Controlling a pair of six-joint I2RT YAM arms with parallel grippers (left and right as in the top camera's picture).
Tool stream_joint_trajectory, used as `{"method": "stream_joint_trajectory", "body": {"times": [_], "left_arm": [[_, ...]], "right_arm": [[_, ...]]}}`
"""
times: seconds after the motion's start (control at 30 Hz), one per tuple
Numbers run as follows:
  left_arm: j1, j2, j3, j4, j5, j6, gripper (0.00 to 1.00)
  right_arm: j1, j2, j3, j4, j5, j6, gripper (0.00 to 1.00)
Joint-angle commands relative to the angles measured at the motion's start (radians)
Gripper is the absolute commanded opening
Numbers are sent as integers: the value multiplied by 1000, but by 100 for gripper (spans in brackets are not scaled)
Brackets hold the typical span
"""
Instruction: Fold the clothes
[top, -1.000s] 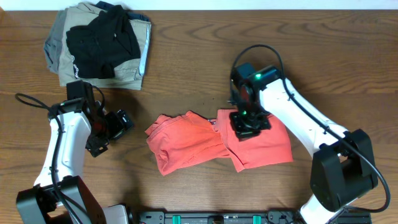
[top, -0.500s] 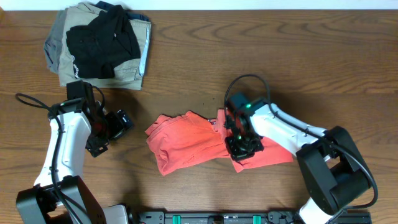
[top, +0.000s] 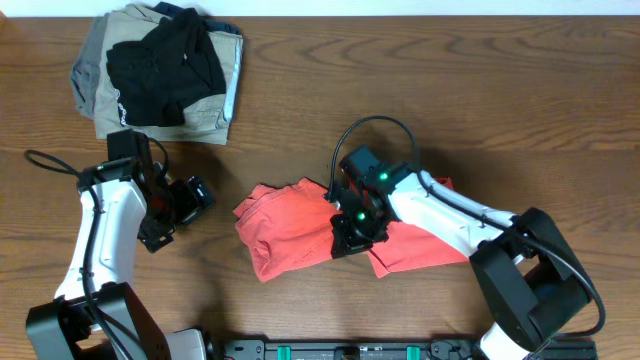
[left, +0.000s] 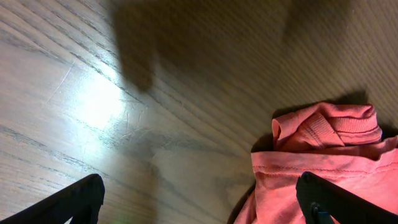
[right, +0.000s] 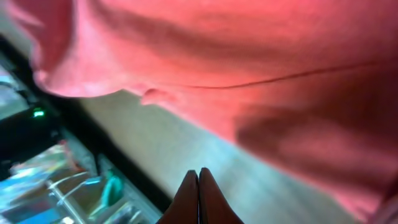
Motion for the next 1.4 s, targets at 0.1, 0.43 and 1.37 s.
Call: {"method": "stream_joint_trajectory", "body": {"times": [0.1,0.43,1.37], "left_arm": [[1,3,-7,-2,5,10,100],[0,3,-8,-56,94,70,98],[-166,3,-301,240,433,152,98]], "right_arm": [[-80,-12,195,-216,13,-112,3],[-354,-20,369,-417,551,-113,99],[-650,-19,367,-418,619,-91,99]]}}
